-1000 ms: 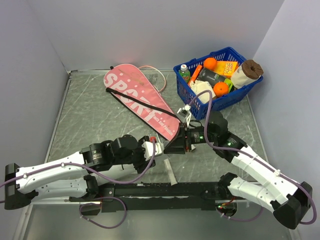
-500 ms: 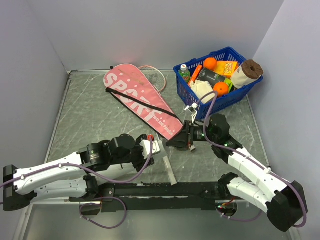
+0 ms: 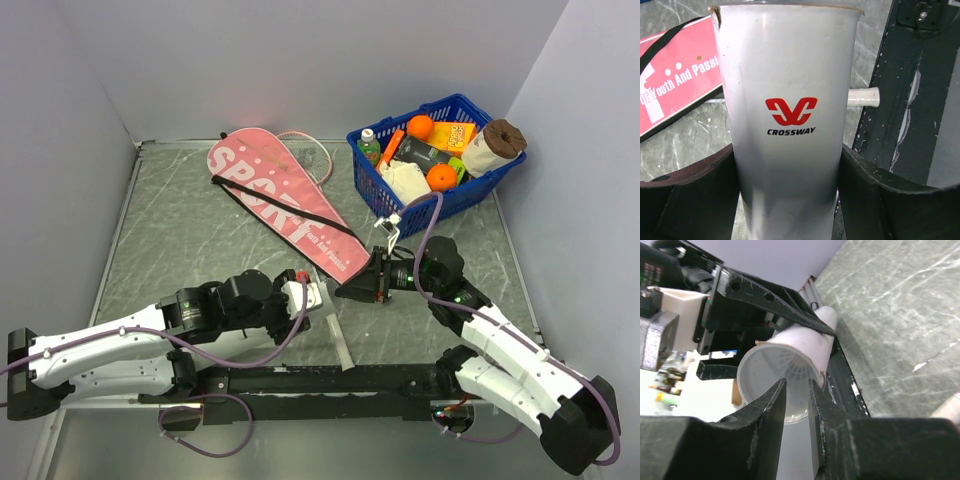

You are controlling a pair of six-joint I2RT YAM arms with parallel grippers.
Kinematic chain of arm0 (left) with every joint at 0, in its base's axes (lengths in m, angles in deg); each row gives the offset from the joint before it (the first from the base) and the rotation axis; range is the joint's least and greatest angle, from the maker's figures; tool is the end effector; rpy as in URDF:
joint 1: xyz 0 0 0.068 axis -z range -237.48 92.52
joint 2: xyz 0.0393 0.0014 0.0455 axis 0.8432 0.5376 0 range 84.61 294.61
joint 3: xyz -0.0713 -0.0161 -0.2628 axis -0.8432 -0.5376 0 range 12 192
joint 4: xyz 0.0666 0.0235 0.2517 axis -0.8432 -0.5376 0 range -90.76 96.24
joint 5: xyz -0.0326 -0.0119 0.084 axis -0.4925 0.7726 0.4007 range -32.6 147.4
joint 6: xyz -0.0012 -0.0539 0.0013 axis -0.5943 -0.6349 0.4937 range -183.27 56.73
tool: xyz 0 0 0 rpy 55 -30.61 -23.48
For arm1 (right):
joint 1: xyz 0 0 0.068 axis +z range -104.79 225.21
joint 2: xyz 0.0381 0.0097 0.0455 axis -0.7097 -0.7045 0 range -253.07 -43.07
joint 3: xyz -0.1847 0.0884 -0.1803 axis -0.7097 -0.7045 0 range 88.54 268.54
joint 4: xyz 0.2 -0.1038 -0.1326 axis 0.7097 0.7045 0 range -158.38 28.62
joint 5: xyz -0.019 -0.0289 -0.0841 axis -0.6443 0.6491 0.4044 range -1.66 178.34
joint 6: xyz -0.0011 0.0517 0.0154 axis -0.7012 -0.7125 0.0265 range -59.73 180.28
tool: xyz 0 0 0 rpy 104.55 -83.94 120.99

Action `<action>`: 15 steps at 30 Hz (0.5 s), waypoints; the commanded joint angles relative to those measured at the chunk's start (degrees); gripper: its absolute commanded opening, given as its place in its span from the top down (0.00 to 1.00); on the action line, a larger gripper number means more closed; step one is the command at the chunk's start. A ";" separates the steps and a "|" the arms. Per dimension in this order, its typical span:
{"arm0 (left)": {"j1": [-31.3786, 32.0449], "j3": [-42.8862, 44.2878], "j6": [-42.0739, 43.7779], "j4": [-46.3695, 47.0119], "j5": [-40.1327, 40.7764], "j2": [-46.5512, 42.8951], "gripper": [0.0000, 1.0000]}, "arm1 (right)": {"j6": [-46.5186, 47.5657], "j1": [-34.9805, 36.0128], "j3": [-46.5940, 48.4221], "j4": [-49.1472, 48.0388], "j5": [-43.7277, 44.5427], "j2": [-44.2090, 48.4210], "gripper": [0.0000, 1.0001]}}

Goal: Pack up the badminton gear

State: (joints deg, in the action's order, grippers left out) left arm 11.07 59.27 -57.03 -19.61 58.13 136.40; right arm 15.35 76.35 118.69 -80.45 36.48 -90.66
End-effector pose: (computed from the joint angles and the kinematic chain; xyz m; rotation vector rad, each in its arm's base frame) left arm 0.0736 -0.1861 0.3060 1.3094 1.7258 -0.6305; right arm 0.1475 0.1219 0.2832 -0.5703 1.8671 1.6849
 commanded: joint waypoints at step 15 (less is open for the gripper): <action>0.09 3.01 -1.67 10.55 13.06 2.17 0.99 | 3.80 10.43 2.89 9.79 1.50 2.86 0.98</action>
State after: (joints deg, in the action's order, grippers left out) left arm 11.58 59.27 -56.90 -22.34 64.38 137.74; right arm 19.46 83.39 119.61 -73.22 43.00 -88.85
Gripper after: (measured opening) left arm 0.704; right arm 0.032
